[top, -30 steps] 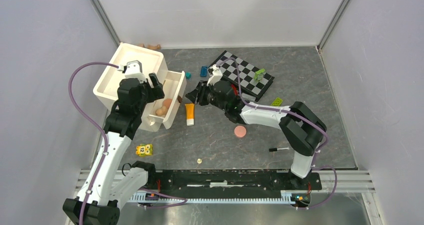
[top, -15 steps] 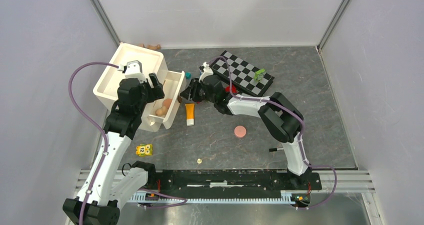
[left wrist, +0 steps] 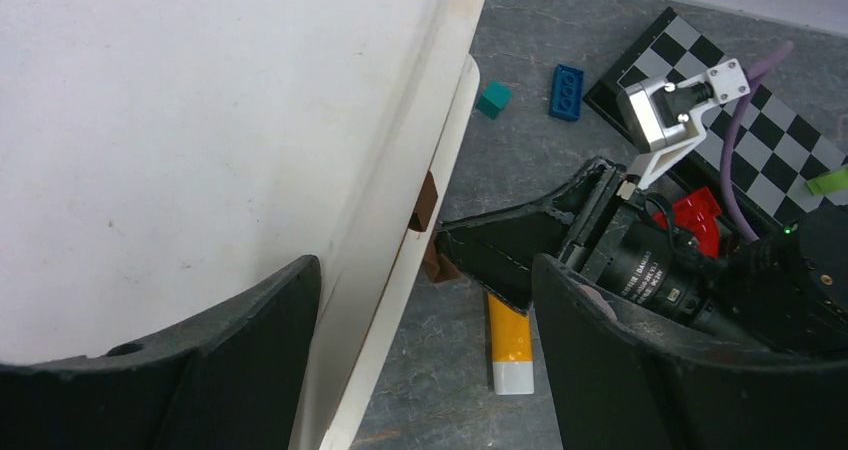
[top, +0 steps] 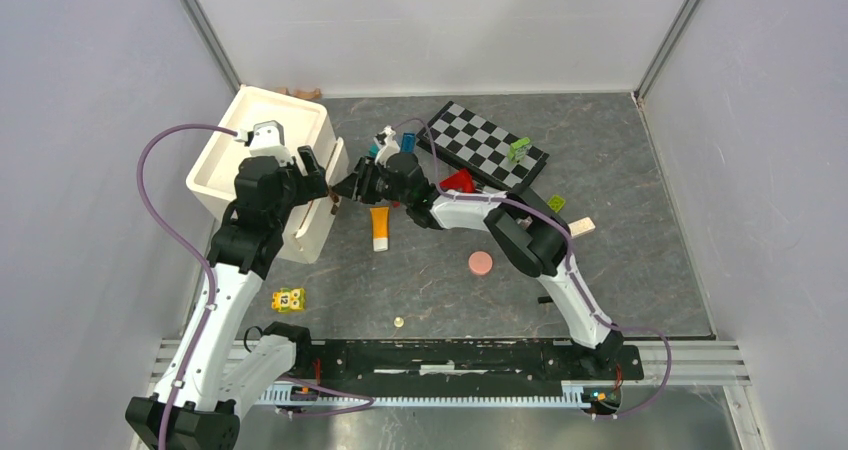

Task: Organize the makeup
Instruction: Close the drawer in the storage box.

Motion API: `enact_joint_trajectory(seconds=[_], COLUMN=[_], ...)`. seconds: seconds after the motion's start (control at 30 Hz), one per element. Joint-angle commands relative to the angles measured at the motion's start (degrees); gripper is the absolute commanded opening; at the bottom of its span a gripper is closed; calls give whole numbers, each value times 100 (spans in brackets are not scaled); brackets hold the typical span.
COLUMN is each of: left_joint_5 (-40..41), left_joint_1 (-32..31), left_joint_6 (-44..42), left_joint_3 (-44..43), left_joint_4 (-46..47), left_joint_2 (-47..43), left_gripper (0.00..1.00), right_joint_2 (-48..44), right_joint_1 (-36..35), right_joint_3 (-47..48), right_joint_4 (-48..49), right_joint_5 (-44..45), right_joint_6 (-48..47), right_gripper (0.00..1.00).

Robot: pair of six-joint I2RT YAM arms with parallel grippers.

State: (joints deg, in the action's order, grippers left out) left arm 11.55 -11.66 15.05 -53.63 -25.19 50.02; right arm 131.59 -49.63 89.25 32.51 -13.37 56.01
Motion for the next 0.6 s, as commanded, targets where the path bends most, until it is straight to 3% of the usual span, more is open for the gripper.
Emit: enact_joint_trajectory(seconds=[0.0, 0.3, 0.4, 0.57], left_joint_5=[-639, -657, -657, -657], left_joint_1=[-57, -47, -47, -47], left_joint_6=[95, 95, 95, 95], left_joint_3=[40, 45, 44, 45], left_joint_4=[-619, -619, -618, -619], left_joint_2=[134, 126, 138, 131], left_gripper=[83, 83, 83, 83], right_joint_2=[279, 721, 747, 304], right_joint_1=[-160, -207, -214, -205], right_joint_3=[660, 1184, 1184, 456], right_joint_4=[384, 481, 603, 534], right_joint_5=[-208, -353, -440, -85], right_joint_6=[265, 515, 509, 234], right_gripper=[45, 46, 54, 58])
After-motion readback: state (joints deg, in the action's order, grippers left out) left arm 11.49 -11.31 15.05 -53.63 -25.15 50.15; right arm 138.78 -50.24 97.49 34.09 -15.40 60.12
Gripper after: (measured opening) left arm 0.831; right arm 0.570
